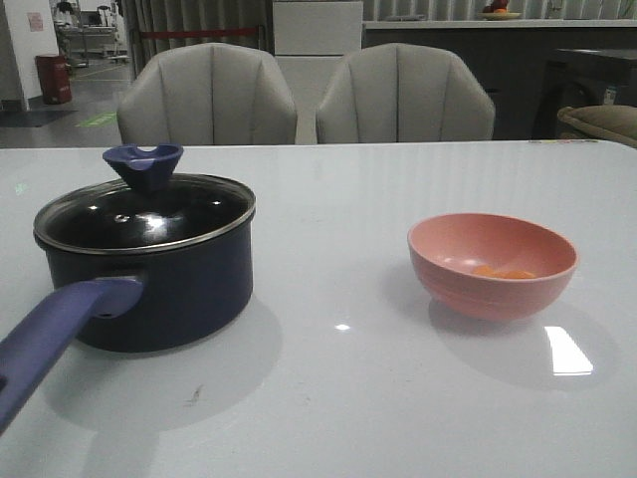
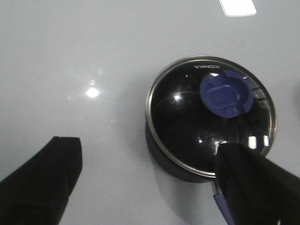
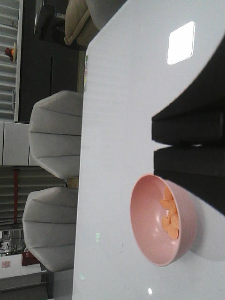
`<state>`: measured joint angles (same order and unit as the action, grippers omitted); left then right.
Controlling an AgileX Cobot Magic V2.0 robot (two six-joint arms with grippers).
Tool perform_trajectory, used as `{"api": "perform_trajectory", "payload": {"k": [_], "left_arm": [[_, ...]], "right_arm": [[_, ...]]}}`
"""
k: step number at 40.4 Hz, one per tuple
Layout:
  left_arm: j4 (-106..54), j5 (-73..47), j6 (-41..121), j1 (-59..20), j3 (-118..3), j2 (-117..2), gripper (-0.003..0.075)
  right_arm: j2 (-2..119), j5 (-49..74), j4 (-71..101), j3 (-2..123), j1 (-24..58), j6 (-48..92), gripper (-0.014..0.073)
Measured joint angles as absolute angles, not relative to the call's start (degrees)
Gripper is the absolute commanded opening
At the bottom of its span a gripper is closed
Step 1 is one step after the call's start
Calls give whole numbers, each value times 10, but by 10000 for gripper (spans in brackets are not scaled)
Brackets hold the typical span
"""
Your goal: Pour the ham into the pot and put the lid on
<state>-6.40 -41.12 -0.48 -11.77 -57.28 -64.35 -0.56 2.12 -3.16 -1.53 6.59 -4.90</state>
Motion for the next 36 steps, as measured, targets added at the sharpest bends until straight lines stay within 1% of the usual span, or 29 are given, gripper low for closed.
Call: {"api": "perform_trajectory", "payload": {"k": [8,17,25,36], "left_arm": [[-61,-442,-25,-190,-686,-787,627],[14,-510,-101,-243,-808,-923,627],[29,-576,-133,-258,-886,-1009,627],[31,-605,-165,-258,-914,-1059,627]], "right_arm": [[-6,21,-32,-15,66,-49,146],[-6,21,-32,-15,66,-49,146],[-6,21,-32,-15,66,-49,146],[-6,21,-32,-15,66,-49,146]]}}
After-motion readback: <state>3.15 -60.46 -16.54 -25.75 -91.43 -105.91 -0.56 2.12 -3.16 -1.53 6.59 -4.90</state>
